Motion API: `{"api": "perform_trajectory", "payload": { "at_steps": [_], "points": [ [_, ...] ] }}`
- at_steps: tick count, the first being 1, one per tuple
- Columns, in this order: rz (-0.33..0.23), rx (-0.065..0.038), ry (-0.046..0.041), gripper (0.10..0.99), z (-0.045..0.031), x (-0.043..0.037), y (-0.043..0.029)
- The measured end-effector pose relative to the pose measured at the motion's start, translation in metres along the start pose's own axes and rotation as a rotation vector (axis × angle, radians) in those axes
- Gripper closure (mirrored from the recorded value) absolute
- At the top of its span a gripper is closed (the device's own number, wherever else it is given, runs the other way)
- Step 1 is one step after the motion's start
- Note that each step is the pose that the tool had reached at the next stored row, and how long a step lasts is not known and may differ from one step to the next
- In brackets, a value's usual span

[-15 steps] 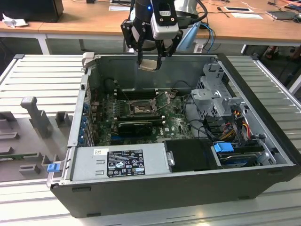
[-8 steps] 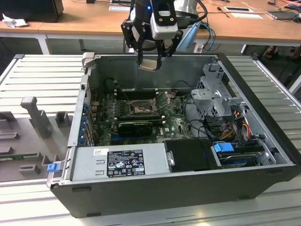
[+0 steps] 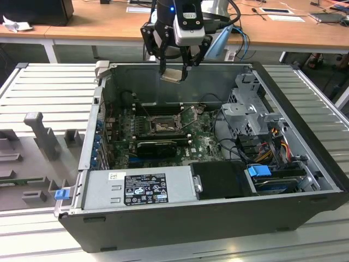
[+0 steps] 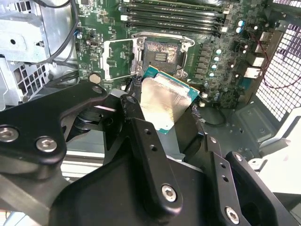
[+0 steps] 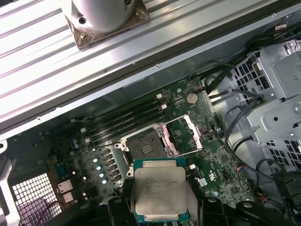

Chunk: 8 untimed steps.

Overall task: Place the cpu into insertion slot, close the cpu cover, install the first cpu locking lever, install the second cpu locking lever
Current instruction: 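Place the cpu into insertion slot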

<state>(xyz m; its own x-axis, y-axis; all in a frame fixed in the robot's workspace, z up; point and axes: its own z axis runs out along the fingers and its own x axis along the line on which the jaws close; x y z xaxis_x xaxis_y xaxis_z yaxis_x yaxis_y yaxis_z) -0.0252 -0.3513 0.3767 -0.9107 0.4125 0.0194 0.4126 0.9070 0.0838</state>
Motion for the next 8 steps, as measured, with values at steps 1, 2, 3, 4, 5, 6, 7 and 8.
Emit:
{"api": "perform_trajectory", "payload": {
  "at_steps": [1, 2, 3, 4, 5, 6, 7, 8],
  "points": [
    [0.006, 0.0, -0.0005, 0.557, 0.0, 0.0, 0.0],
    [0.012, 0.0, -0.0009, 0.557, 0.0, 0.0, 0.0],
    [0.019, 0.0, -0.0016, 0.557, 0.0, 0.0, 0.0],
    [0.028, -0.001, -0.0023, 0.557, 0.0, 0.0, 0.0],
    [0.033, -0.001, -0.0028, 0.557, 0.0, 0.0, 0.0],
    [0.04, -0.001, -0.0034, 0.557, 0.0, 0.0, 0.0],
    [0.046, -0.001, -0.0039, 0.557, 0.0, 0.0, 0.0],
    [0.053, -0.001, -0.0046, 0.557, 0.0001, 0.0, 0.0]
  ]
}}
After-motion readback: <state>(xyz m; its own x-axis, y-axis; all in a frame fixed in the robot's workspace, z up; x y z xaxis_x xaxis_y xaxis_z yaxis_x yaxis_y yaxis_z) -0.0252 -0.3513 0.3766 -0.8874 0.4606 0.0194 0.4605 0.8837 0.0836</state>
